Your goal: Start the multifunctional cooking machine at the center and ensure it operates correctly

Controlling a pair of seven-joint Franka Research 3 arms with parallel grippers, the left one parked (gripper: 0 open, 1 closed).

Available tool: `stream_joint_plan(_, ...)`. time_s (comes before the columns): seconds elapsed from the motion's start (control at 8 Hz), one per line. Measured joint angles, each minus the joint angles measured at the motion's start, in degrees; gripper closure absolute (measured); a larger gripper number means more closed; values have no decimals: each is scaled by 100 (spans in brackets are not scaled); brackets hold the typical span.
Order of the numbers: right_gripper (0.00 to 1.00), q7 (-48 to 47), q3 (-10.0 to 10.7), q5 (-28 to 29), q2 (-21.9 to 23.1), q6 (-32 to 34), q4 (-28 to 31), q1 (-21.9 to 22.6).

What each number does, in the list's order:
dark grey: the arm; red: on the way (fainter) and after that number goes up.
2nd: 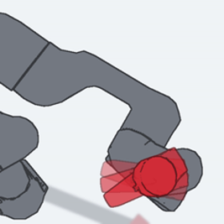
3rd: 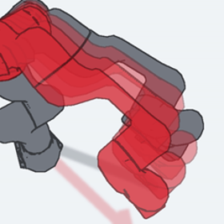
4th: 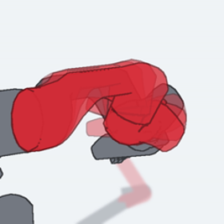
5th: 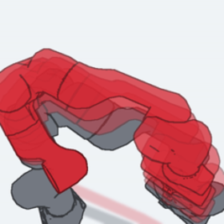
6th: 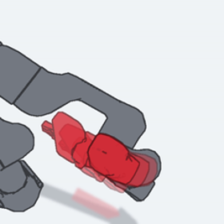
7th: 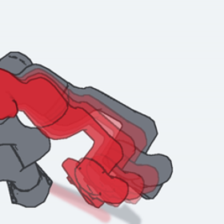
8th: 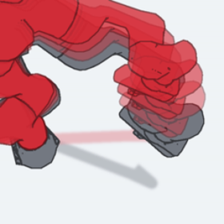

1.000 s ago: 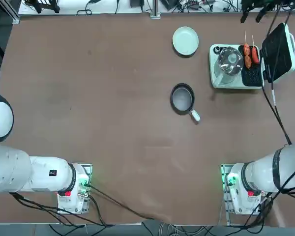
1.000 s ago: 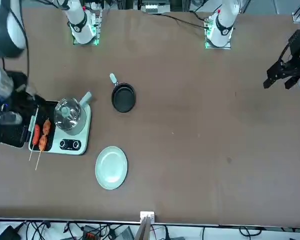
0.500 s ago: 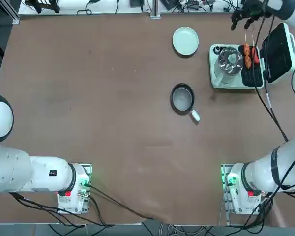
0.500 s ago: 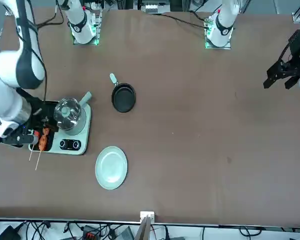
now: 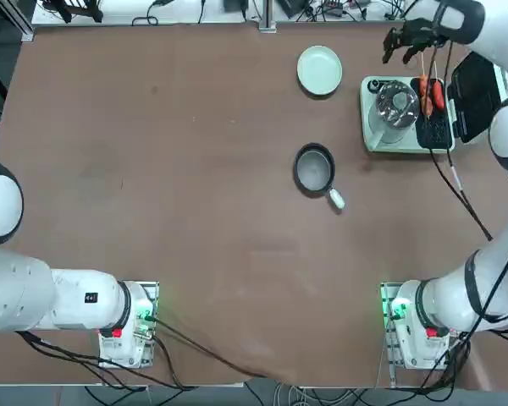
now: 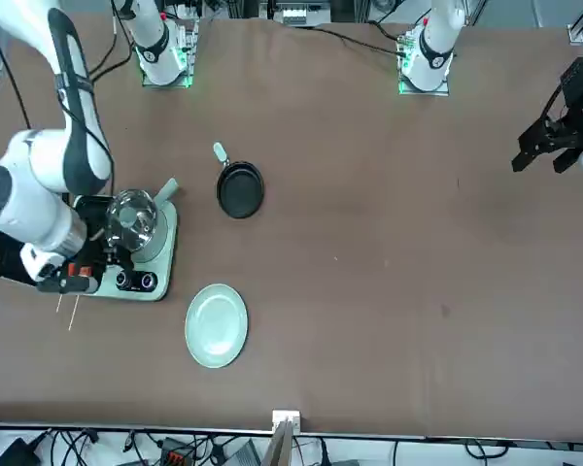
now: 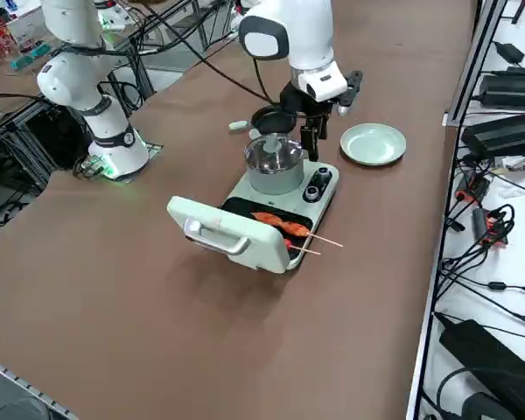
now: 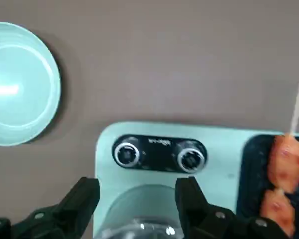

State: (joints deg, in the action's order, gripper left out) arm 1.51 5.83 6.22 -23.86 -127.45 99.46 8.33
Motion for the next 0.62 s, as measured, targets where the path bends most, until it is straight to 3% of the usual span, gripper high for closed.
stream_joint_plan(0.62, 14, -393, 4, 7, -579, -800, 29, 237)
